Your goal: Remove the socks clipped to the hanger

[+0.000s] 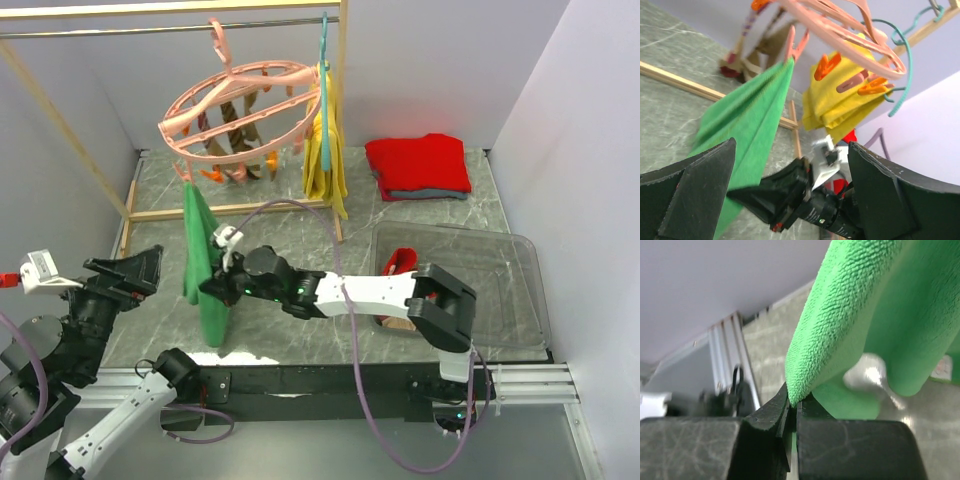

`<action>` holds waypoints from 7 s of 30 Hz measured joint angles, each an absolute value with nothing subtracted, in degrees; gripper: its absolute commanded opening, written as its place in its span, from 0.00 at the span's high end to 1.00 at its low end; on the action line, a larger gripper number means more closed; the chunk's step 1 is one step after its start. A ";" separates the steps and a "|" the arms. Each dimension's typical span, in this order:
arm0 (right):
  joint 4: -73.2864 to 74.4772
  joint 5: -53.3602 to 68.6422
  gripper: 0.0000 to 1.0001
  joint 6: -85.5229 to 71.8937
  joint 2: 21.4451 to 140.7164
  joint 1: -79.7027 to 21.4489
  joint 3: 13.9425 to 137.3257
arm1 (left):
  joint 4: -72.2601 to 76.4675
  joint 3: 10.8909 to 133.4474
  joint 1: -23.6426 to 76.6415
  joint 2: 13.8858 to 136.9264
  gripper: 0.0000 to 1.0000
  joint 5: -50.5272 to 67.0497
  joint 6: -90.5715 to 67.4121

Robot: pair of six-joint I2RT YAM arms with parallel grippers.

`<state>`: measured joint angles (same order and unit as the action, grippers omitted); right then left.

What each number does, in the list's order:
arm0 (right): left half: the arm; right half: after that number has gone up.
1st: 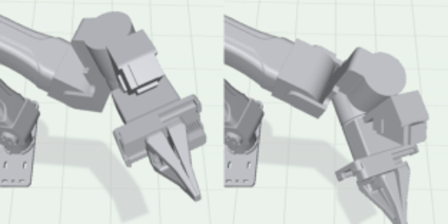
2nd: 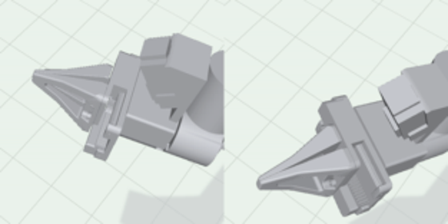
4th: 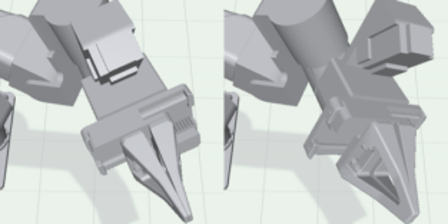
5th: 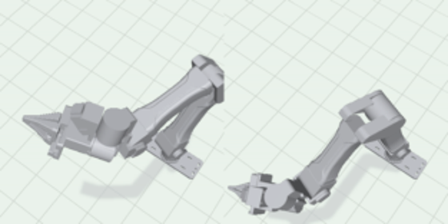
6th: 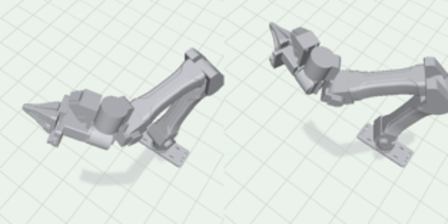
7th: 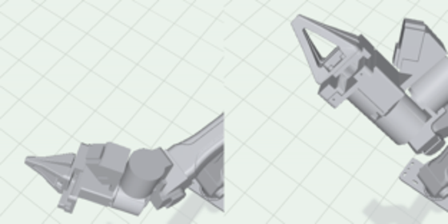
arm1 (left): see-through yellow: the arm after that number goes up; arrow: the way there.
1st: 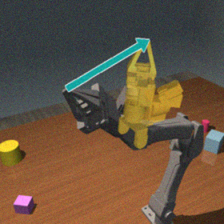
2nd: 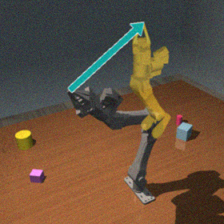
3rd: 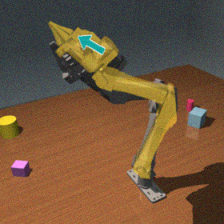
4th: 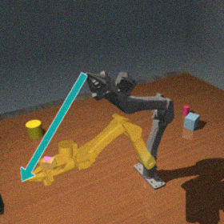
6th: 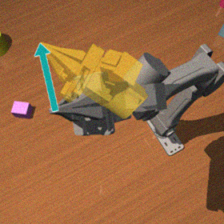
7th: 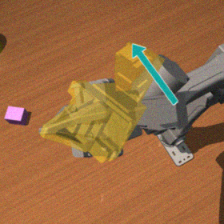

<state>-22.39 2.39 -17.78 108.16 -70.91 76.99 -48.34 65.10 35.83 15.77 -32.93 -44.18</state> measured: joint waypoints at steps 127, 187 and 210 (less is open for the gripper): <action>2.74 -1.06 0.03 -16.34 70.13 -44.51 56.75 | -39.35 111.59 19.00 87.90 0.88 -18.39 -23.33; -31.70 -14.13 0.25 -12.78 134.98 -64.01 102.15 | -37.95 81.45 25.32 35.22 0.04 -23.62 -23.18; -24.95 -10.66 1.00 -10.52 137.58 -62.92 110.00 | -37.26 77.14 25.32 32.47 0.04 -21.63 -23.86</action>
